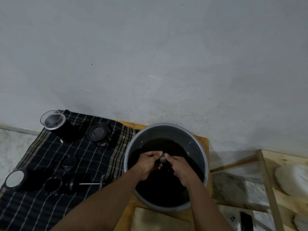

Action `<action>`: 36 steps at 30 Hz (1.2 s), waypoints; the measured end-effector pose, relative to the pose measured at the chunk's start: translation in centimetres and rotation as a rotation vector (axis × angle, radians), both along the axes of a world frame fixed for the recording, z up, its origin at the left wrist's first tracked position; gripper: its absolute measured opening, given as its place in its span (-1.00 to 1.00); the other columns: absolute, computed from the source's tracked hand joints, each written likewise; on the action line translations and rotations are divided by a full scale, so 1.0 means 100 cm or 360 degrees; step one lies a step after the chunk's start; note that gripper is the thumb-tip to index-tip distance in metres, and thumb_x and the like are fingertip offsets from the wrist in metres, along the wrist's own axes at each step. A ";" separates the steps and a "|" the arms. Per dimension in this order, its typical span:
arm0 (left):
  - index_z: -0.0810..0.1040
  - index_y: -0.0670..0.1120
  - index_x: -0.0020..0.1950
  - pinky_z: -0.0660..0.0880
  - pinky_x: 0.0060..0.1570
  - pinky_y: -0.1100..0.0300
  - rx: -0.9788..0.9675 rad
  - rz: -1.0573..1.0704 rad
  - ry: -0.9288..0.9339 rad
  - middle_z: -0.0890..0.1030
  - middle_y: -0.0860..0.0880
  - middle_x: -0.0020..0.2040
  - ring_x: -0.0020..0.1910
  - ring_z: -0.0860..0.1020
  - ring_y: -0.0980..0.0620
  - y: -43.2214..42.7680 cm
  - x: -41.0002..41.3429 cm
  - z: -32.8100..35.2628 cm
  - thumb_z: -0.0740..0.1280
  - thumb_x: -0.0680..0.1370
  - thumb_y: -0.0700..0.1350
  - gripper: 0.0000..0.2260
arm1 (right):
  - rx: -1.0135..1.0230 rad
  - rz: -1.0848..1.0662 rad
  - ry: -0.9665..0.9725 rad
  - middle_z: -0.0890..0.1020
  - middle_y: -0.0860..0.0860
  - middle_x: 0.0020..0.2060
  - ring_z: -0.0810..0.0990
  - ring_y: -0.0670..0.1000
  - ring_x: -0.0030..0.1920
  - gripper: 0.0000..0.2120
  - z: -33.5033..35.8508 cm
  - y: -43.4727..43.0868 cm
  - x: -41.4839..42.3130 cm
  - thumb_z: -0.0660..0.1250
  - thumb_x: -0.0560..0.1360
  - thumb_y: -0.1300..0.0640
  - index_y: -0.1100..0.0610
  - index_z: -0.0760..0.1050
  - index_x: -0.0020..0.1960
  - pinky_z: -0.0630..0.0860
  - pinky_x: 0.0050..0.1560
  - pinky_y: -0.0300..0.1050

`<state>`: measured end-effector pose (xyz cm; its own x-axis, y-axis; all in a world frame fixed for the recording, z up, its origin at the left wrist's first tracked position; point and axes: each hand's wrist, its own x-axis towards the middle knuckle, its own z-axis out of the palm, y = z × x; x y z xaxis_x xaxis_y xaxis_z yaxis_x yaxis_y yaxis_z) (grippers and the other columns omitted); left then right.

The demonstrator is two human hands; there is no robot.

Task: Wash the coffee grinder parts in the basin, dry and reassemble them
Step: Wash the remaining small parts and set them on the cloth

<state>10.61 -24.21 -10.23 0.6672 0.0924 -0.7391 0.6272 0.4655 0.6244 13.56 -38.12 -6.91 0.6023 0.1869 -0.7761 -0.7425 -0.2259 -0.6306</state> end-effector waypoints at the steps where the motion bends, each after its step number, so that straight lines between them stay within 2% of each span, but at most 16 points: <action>1: 0.67 -0.19 0.06 0.57 -0.32 0.19 -0.0010 0.0008 -0.0009 0.69 -0.15 -0.10 -0.29 0.59 -0.02 0.000 0.000 0.001 0.40 0.61 -0.18 -0.90 | 0.0017 0.0001 0.0022 0.67 -0.02 -0.16 0.54 -0.07 -0.15 -0.79 0.003 0.000 -0.001 0.30 0.64 0.00 0.06 0.67 0.03 0.40 -0.18 -0.19; 4: 0.66 -0.19 0.05 0.60 -0.27 0.19 -0.0063 0.0049 -0.0041 0.69 -0.15 -0.09 -0.24 0.61 -0.04 -0.002 0.002 0.006 0.40 0.60 -0.21 -0.93 | 0.0157 -0.0289 0.0117 0.64 -0.04 -0.23 0.47 -0.07 -0.18 -0.88 -0.003 0.001 -0.003 0.40 0.57 0.09 0.11 0.68 0.02 0.39 -0.16 -0.16; 6: 0.66 -0.20 0.08 0.62 -0.21 0.16 -0.0046 0.0021 -0.0054 0.71 -0.17 -0.04 -0.19 0.63 -0.06 -0.003 0.006 0.011 0.40 0.60 -0.22 -0.90 | 0.0213 -0.0407 -0.0006 0.69 -0.04 -0.21 0.55 -0.04 -0.17 -0.88 -0.002 0.001 -0.005 0.43 0.56 0.08 0.09 0.69 0.04 0.45 -0.13 -0.15; 10: 0.65 -0.21 0.08 0.60 -0.23 0.12 -0.0075 0.0042 0.0002 0.71 -0.16 -0.10 -0.19 0.64 -0.07 -0.005 0.008 0.014 0.43 0.60 -0.15 -0.86 | -0.0018 0.0130 -0.0549 0.75 0.05 -0.20 0.71 0.07 -0.11 -0.87 -0.006 0.000 -0.008 0.40 0.57 0.16 0.12 0.72 -0.10 0.57 -0.08 -0.14; 12: 0.63 -0.18 0.04 0.56 -0.28 0.12 -0.0142 0.0047 0.0024 0.69 -0.13 -0.18 -0.29 0.59 -0.04 -0.004 0.010 0.017 0.43 0.60 -0.12 -0.87 | -0.0107 0.0061 -0.0641 0.74 0.09 -0.24 0.70 0.08 -0.18 -0.81 -0.010 0.004 -0.008 0.39 0.59 0.11 0.18 0.69 -0.12 0.59 -0.09 -0.05; 16: 0.60 -0.16 0.03 0.59 -0.30 0.13 -0.0113 -0.0036 0.0042 0.68 -0.13 -0.16 -0.33 0.59 -0.04 -0.008 0.015 0.022 0.44 0.60 -0.14 -0.90 | -0.0030 -0.0576 -0.0326 0.71 0.08 -0.27 0.64 0.03 -0.30 -0.71 -0.011 0.020 -0.010 0.30 0.64 0.02 0.19 0.65 -0.08 0.55 -0.28 -0.11; 18: 0.61 -0.19 0.07 0.62 -0.22 0.12 -0.0077 -0.0037 0.0065 0.70 -0.17 -0.08 -0.28 0.62 -0.06 -0.009 0.013 0.022 0.42 0.61 -0.14 -0.87 | 0.0049 -0.0803 -0.0096 0.64 0.07 -0.31 0.53 -0.01 -0.39 -0.79 -0.005 0.026 -0.010 0.38 0.60 0.08 0.21 0.62 -0.10 0.45 -0.40 -0.17; 20: 0.58 -0.21 0.09 0.63 -0.22 0.11 -0.0061 -0.0008 0.0100 0.69 -0.20 -0.01 -0.24 0.62 -0.08 -0.012 0.008 0.019 0.39 0.63 -0.13 -0.85 | -0.0008 -0.0903 -0.0095 0.65 0.09 -0.31 0.53 0.00 -0.43 -0.84 -0.006 0.028 -0.007 0.50 0.50 0.16 0.25 0.61 -0.12 0.47 -0.47 -0.18; 23: 0.54 -0.19 0.11 0.64 -0.24 0.10 -0.0041 0.0060 0.0129 0.68 -0.20 0.02 -0.23 0.62 -0.10 -0.014 0.002 0.015 0.37 0.64 -0.11 -0.84 | -0.0431 -0.0828 -0.0455 0.69 0.11 -0.30 0.68 0.08 -0.30 -0.72 -0.011 0.029 -0.004 0.65 0.31 0.15 0.25 0.59 -0.20 0.64 -0.27 -0.04; 26: 0.58 -0.20 0.17 0.63 -0.16 0.08 -0.0024 0.0063 0.0109 0.66 -0.19 0.08 -0.16 0.62 -0.10 -0.015 0.001 0.019 0.36 0.65 -0.10 -0.81 | -0.0590 -0.0744 -0.0700 0.67 0.10 -0.36 0.66 0.09 -0.27 -0.73 -0.011 0.025 -0.002 0.56 0.43 0.07 0.21 0.59 -0.30 0.60 -0.15 -0.03; 27: 0.60 -0.17 0.17 0.62 -0.12 0.07 -0.0005 0.0067 0.0089 0.66 -0.18 0.10 -0.13 0.61 -0.10 -0.015 0.003 0.021 0.34 0.66 -0.11 -0.83 | -0.0612 -0.0767 -0.0734 0.69 0.13 -0.31 0.67 0.11 -0.23 -0.76 -0.014 0.022 0.000 0.47 0.52 0.08 0.20 0.62 -0.25 0.60 -0.11 0.00; 29: 0.60 -0.12 0.18 0.58 -0.08 0.06 0.0015 0.0102 0.0045 0.65 -0.16 0.13 -0.09 0.59 -0.09 -0.012 0.008 0.026 0.27 0.69 -0.14 -0.84 | -0.0546 -0.0783 -0.0713 0.71 0.18 -0.07 0.68 0.16 -0.07 -0.85 -0.014 0.015 0.003 0.33 0.62 0.18 0.14 0.65 0.12 0.62 0.06 0.06; 30: 0.60 -0.11 0.20 0.55 -0.09 0.06 -0.0012 0.0115 0.0027 0.65 -0.15 0.12 -0.09 0.58 -0.08 -0.010 0.009 0.028 0.22 0.70 -0.15 -0.82 | -0.0474 -0.0728 -0.0700 0.69 0.17 0.05 0.66 0.15 0.01 -0.69 -0.011 0.013 0.003 0.30 0.63 0.24 0.12 0.54 0.35 0.59 0.13 0.04; 31: 0.60 -0.11 0.21 0.52 -0.12 0.07 -0.0060 0.0127 0.0021 0.65 -0.14 0.10 -0.10 0.57 -0.07 -0.009 0.011 0.031 0.18 0.72 -0.16 -0.79 | -0.0422 -0.0640 -0.0710 0.65 0.14 0.14 0.62 0.11 0.08 -0.58 -0.010 0.012 0.003 0.29 0.62 0.29 0.12 0.43 0.47 0.54 0.17 -0.02; 33: 0.60 -0.11 0.16 0.45 -0.19 0.10 -0.0172 0.0176 0.0021 0.64 -0.12 0.05 -0.11 0.56 -0.07 -0.004 0.012 0.035 0.13 0.72 -0.17 -0.76 | -0.0379 -0.0549 -0.0741 0.59 0.08 0.24 0.57 0.07 0.19 -0.62 -0.007 0.006 0.005 0.29 0.63 0.25 0.11 0.46 0.44 0.51 0.21 -0.05; 36: 0.61 -0.10 0.12 0.42 -0.26 0.11 -0.0297 0.0219 0.0013 0.64 -0.14 0.09 -0.06 0.58 -0.10 0.002 0.011 0.039 0.09 0.73 -0.16 -0.72 | -0.0110 -0.0465 -0.0587 0.64 0.01 0.15 0.64 0.05 0.08 -0.75 0.002 0.001 0.004 0.32 0.63 0.07 0.05 0.56 0.29 0.62 0.04 0.03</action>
<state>11.74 -24.03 -6.37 0.6518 0.0436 -0.7571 0.5542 0.6540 0.5149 13.91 -38.02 -6.69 0.8596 -0.0761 -0.5052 -0.5106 -0.0914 -0.8550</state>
